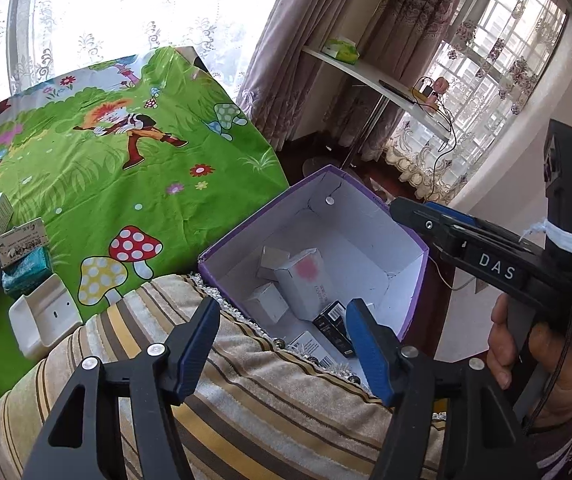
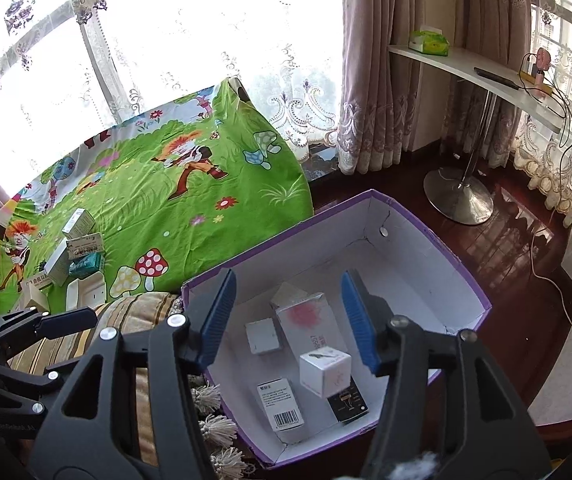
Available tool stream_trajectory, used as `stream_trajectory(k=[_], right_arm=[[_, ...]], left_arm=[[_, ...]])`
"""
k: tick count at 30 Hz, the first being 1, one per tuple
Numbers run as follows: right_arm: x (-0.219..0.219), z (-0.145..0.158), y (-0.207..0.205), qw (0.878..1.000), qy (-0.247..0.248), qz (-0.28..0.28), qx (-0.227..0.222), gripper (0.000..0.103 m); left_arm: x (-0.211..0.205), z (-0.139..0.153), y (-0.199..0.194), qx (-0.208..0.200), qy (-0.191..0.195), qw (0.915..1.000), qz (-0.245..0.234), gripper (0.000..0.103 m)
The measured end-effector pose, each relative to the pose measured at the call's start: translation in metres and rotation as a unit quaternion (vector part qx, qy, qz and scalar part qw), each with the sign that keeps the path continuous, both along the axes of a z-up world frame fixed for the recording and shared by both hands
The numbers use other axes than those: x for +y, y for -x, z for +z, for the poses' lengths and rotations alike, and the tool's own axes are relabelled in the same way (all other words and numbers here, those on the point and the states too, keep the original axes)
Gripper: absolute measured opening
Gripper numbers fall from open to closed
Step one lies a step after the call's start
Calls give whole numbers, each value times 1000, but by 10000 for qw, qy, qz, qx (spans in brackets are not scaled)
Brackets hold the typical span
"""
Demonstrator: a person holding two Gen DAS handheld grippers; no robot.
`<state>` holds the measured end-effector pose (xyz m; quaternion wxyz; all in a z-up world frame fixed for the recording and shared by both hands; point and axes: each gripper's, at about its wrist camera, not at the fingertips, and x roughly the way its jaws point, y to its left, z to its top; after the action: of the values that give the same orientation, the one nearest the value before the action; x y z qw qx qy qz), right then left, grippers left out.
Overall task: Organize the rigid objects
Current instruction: 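Move both open grippers back to the boxes on the bed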
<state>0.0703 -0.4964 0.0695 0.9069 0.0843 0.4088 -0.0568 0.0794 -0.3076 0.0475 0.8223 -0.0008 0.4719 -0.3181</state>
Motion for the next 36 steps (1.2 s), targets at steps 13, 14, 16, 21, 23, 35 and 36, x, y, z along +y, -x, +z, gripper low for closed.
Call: stream_trajectory(k=[13,14,16,21,23,35,36], right_arm=[[11,4,-2,9999,-20,168,33,67],[13,4,-2,9998,-17,203,39,68],[19,5,-4,9996,-2,273,53,69],[39,6,-8,9986,22,513,89,70],[48,7,-11,9980,56,629,100,70],[101,5,-19,9919,146,1234,244,70],[105,4,-20,9913,151,1283,256,70]], left_arm=[[20,6,1,-98,101,9998,162,67],[23,6,0,-99,109,9997,195,67],[30,6,-1,-107,122,9995,266,67],[56,7,-4,-174,215,9980,573,67],[68,8,-5,-177,272,9969,718,67],[150,4,-15,-26,679,9830,1706,67],[157,4,-16,2,719,9817,1765,67]])
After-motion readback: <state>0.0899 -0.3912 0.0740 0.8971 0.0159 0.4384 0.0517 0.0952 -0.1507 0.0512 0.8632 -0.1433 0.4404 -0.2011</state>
